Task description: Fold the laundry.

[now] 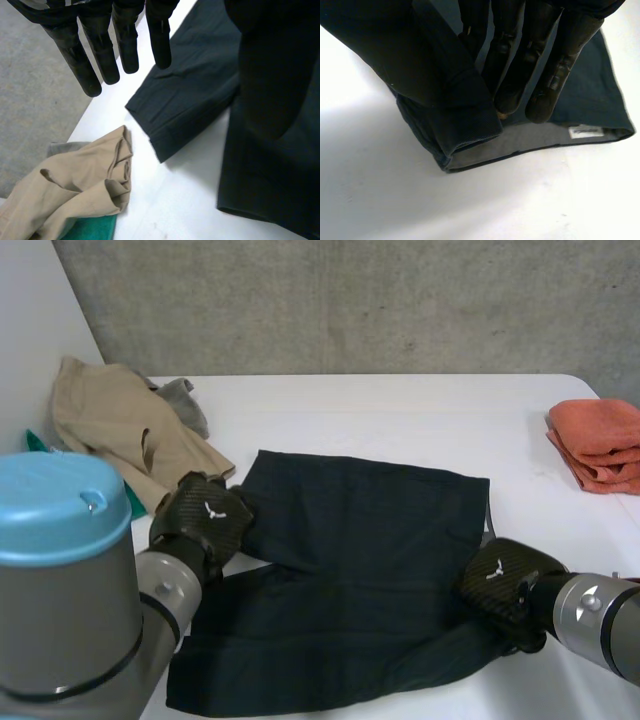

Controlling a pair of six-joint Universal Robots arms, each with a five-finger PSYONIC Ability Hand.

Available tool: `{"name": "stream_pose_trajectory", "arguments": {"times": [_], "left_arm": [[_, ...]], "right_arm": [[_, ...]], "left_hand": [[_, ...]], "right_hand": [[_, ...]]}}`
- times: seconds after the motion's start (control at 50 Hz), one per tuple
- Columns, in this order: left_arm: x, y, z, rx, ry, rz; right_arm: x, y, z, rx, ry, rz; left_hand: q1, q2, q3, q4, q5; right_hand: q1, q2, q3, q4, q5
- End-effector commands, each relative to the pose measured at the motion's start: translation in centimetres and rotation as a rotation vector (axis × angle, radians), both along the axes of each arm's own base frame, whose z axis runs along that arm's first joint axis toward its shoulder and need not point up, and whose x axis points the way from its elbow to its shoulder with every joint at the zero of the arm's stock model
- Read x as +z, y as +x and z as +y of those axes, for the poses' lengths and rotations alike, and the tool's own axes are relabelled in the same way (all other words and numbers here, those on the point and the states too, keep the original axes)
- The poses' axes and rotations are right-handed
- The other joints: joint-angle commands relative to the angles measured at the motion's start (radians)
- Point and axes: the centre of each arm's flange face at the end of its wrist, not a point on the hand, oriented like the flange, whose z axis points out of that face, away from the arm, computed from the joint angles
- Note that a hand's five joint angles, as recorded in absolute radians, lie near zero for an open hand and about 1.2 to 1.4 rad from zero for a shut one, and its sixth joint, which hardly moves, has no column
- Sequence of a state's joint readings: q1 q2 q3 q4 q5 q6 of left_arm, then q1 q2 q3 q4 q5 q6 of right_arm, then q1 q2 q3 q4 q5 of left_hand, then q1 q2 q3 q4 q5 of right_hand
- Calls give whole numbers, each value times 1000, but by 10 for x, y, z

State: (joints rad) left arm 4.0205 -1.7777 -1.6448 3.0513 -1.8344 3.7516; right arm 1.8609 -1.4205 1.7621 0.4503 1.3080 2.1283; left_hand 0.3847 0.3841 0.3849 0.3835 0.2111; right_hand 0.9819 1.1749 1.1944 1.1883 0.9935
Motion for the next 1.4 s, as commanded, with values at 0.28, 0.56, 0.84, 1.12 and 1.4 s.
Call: {"name": "stream_pose_trajectory", "arguments": {"times": [0.28,0.56,0.84,1.12,1.4], "left_arm": [[17,30,42,-35,102,62],[-28,41,61,4,342,42],[-55,27,43,1,313,61],[-21,-11,-36,15,50,241],[-56,-60,-178,13,-319,167]], "right_arm": [[-5,-2,-15,-65,-13,-42],[-9,-3,-20,-93,-3,-58],[-11,-10,-24,-122,5,-56],[10,5,-75,-122,-280,-172],[-24,37,-197,-101,-700,-306]], "left_hand": [[81,82,81,82,80],[96,96,96,97,95],[691,692,691,692,690],[1012,1012,1011,1013,1011],[1012,1012,1011,1013,1011]], "right_hand": [[414,221,202,208,228],[414,221,202,208,228],[414,221,202,208,228],[414,221,202,208,228],[414,221,202,208,228]]}}
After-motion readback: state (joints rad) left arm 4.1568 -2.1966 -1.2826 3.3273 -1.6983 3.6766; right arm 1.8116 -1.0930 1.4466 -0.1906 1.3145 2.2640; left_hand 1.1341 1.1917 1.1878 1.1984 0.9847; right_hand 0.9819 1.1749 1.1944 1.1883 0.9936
